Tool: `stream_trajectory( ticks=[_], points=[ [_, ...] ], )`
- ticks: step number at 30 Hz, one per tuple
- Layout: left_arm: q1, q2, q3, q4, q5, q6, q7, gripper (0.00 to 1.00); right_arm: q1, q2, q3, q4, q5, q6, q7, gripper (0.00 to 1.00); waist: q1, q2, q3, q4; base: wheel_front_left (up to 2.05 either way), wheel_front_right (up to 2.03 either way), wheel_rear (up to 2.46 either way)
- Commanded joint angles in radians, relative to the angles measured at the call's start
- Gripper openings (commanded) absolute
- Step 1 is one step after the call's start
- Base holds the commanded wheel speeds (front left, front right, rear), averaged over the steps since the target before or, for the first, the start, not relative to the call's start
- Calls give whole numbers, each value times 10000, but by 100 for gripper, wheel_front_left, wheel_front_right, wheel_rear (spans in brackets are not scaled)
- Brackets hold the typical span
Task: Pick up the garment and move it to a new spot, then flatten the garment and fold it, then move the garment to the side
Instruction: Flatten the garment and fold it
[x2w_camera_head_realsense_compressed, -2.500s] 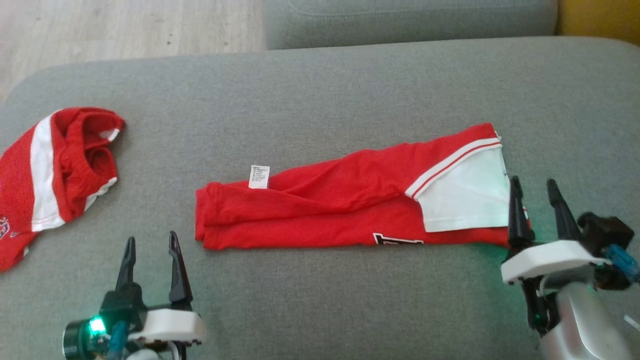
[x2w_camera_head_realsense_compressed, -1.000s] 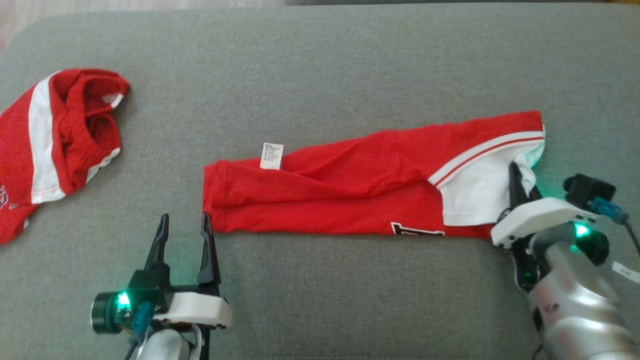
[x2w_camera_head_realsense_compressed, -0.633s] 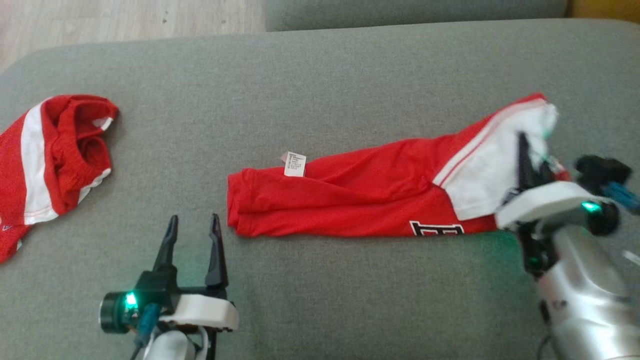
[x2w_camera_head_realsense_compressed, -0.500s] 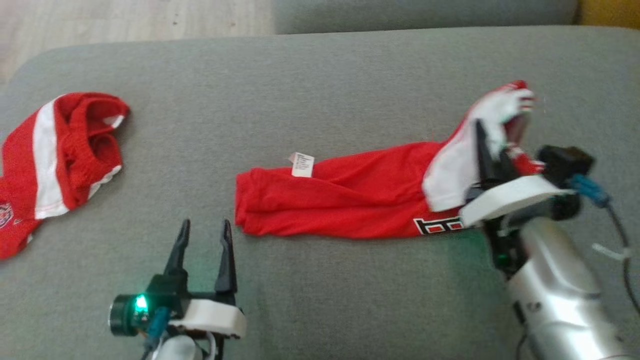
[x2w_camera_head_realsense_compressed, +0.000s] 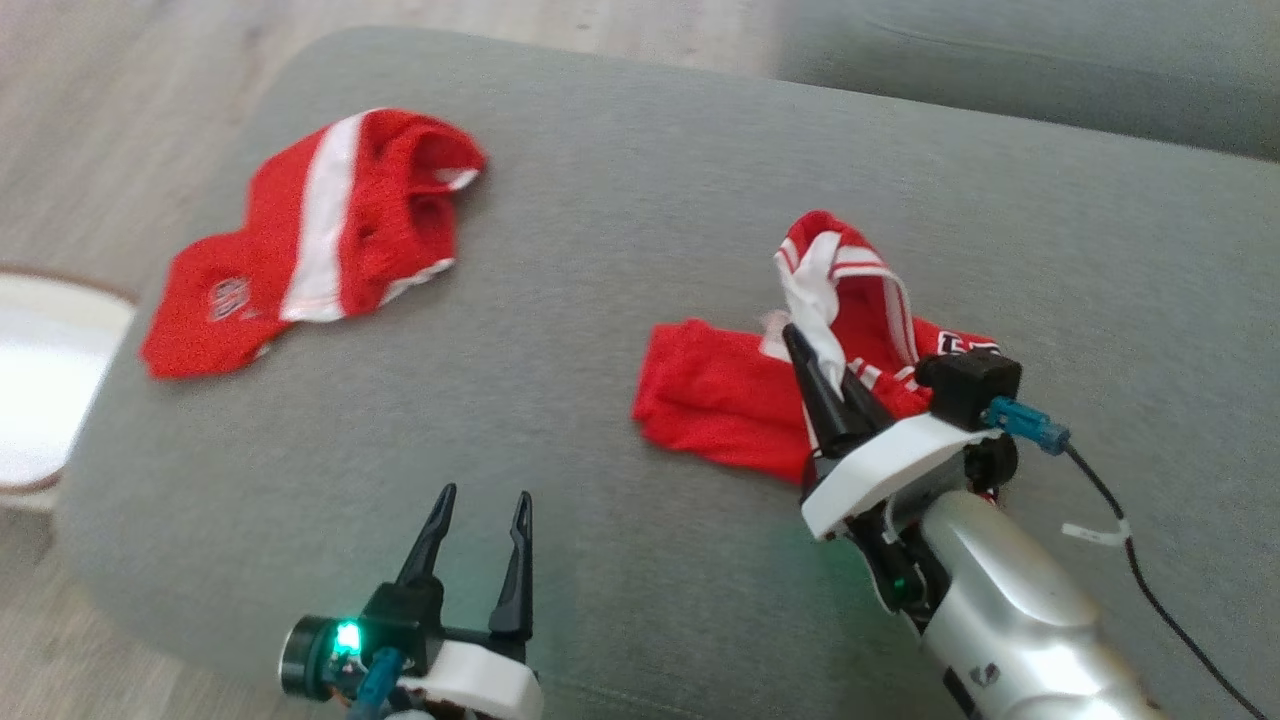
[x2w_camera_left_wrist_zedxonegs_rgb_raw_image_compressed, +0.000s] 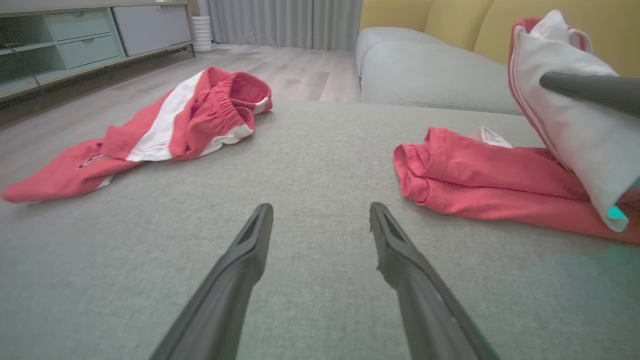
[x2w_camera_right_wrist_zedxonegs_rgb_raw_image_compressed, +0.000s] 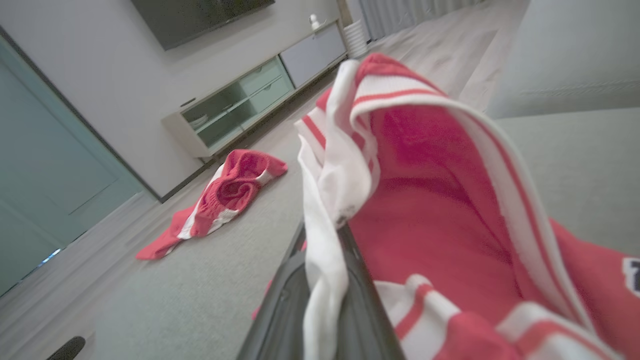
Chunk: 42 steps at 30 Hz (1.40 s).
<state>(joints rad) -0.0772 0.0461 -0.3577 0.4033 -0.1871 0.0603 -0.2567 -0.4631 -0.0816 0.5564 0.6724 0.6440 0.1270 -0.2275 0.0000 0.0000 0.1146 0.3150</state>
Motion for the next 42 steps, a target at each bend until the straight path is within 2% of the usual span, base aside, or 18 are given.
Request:
stream_trajectory(
  ticks=[1,3,4,5,6,12,14,21,27,35,42],
  points=[
    [-126,41,199,-237,-106,-15,-51,100,-426,237,257,-115,126,37,-82,0,0,0,-53,852,0,0,0],
    [-108,41,101,-223,-149,-6,-51,100,-560,273,362,191,180,37,-128,0,0,0,-67,1081,0,0,0],
    [-107,41,55,-211,-160,-10,-51,100,-611,287,374,349,256,37,-152,9,0,0,-77,1160,0,0,0],
    [-106,41,28,-204,-174,6,-51,100,-664,297,395,505,317,37,-172,63,0,0,-86,1201,0,0,0],
    [-108,41,8,-201,-186,24,-51,100,-712,303,451,595,397,37,-194,100,0,0,-96,1222,0,0,0],
    [-205,41,137,-236,-217,128,-51,100,-892,310,647,397,579,37,-323,100,0,0,-155,853,0,0,0],
    [-250,41,288,-303,-173,178,-51,100,-886,311,77,34,244,37,-334,100,0,0,-182,473,0,0,0],
    [-483,41,843,-441,26,257,-51,100,320,311,-2880,-1210,-2256,37,-340,100,0,0,-295,-974,0,0,0],
    [-597,41,1278,-433,255,333,-51,100,1340,312,-4119,-1777,-3456,37,-341,100,0,0,-367,-1944,0,0,0],
    [-63,41,1822,-332,639,411,-51,100,2388,313,-4292,-1744,-3903,37,-342,100,0,0,-740,-2651,0,0,0],
    [407,41,1993,-394,671,369,-51,100,2790,313,-4091,-1569,-3814,37,-342,100,0,0,-806,-2699,0,0,0]
  ],
)
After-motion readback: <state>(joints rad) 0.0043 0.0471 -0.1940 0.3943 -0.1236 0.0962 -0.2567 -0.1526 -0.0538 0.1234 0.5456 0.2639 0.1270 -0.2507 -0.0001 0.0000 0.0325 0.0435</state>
